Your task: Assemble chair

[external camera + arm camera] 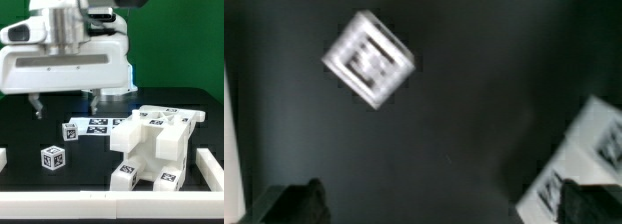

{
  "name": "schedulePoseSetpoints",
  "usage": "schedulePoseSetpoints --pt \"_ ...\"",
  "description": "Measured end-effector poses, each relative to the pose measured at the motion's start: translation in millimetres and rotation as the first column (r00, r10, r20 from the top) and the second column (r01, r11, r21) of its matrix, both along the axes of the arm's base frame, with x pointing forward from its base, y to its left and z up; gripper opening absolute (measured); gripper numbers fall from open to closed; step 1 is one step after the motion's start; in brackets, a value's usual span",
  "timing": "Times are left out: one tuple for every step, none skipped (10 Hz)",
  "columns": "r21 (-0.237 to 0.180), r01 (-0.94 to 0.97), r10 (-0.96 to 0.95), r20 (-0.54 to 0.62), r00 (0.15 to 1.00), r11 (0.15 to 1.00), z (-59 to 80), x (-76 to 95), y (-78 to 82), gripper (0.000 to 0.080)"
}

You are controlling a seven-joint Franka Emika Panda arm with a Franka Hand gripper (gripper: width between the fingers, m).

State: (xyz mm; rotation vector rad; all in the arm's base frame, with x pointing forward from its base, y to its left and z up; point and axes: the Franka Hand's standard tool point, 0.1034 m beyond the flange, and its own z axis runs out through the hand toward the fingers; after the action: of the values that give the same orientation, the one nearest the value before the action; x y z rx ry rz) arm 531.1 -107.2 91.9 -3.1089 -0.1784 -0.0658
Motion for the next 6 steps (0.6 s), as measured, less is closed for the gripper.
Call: schedulePoseSetpoints --pt "-0.005 0.018 -0.018 -0.011 1.0 1.0 -8.4 -5.3 -11.3 0.0649" --pt "-0.008 0.027 -0.027 -0.015 1.0 1.0 -14.5 -6.6 -14.9 0.0649" --pt "-0.004 0.035 -0.035 -0.01 0.999 0.999 -15.5 -6.0 -12.9 0.0649" --pt "-0.004 0.035 -0.035 -0.011 0.999 0.999 -15.6 -6.1 -13.0 0.0649" --pt "-0.004 0.035 -0.035 -0.011 0.999 0.999 -15.7 -6.2 -13.1 0.0649" --pt "-0.004 0.035 -0.035 -0.011 0.999 0.999 -16.0 -6.3 -13.1 0.0649"
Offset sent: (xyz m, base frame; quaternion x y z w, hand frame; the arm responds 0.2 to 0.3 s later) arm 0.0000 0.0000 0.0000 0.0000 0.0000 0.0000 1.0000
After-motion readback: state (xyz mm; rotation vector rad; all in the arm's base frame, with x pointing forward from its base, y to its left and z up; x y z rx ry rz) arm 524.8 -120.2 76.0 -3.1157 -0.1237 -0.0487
